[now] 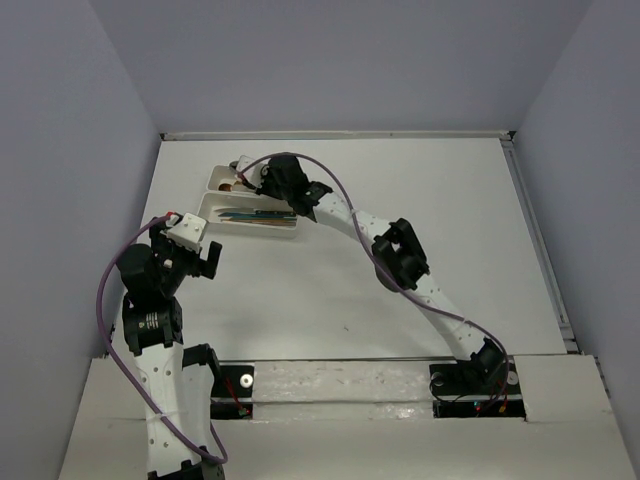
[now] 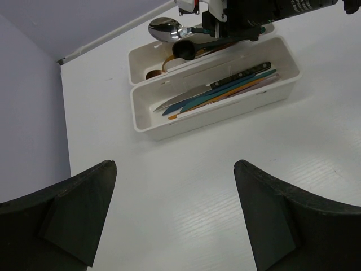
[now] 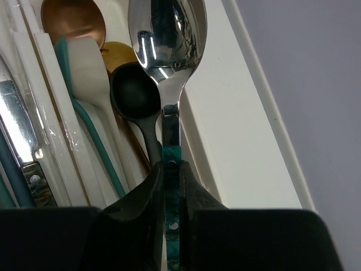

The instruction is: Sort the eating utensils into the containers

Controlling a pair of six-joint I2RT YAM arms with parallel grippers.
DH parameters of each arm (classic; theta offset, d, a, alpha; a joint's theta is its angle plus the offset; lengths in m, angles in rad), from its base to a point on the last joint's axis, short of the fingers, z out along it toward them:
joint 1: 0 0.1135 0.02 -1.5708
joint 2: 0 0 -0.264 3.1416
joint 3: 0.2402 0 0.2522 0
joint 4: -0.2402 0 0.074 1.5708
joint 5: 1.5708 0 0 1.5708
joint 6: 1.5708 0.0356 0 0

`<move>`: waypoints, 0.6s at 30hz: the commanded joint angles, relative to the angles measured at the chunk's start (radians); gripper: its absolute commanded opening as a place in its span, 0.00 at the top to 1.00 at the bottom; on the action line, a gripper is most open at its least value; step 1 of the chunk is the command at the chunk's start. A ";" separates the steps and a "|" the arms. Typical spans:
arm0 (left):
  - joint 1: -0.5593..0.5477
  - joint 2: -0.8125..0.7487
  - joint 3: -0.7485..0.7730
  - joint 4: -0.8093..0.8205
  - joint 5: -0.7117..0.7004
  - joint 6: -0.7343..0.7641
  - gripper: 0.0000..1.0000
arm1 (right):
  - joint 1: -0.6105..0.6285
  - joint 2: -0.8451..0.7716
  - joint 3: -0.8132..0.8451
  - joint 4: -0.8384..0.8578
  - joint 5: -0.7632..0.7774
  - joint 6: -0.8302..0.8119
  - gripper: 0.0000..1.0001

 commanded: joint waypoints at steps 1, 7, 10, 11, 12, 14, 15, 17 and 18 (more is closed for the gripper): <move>-0.003 -0.012 0.022 0.039 0.000 -0.014 0.01 | 0.024 -0.067 -0.052 0.062 0.038 -0.135 0.89; -0.003 -0.012 0.024 0.037 -0.001 -0.014 0.01 | 0.033 -0.081 -0.057 0.068 0.126 -0.181 0.32; -0.003 -0.010 0.024 0.037 -0.006 -0.014 0.01 | 0.033 -0.111 -0.035 0.099 0.189 -0.152 0.25; -0.005 -0.010 0.024 0.039 -0.006 -0.014 0.01 | 0.033 -0.128 -0.037 0.117 0.207 -0.137 0.24; -0.005 -0.009 0.024 0.037 -0.004 -0.013 0.01 | 0.033 -0.171 -0.037 0.145 0.225 -0.116 0.24; -0.005 -0.007 0.025 0.036 -0.004 -0.013 0.01 | 0.033 -0.222 -0.052 0.157 0.216 -0.050 0.23; -0.005 -0.007 0.024 0.037 -0.004 -0.013 0.01 | 0.033 -0.287 -0.069 0.192 0.191 -0.028 0.20; -0.005 -0.007 0.024 0.039 -0.010 -0.014 0.01 | 0.033 -0.387 -0.126 0.217 0.186 0.044 0.18; -0.003 -0.007 0.022 0.041 -0.013 -0.017 0.01 | 0.022 -0.418 -0.138 0.219 0.193 0.078 0.17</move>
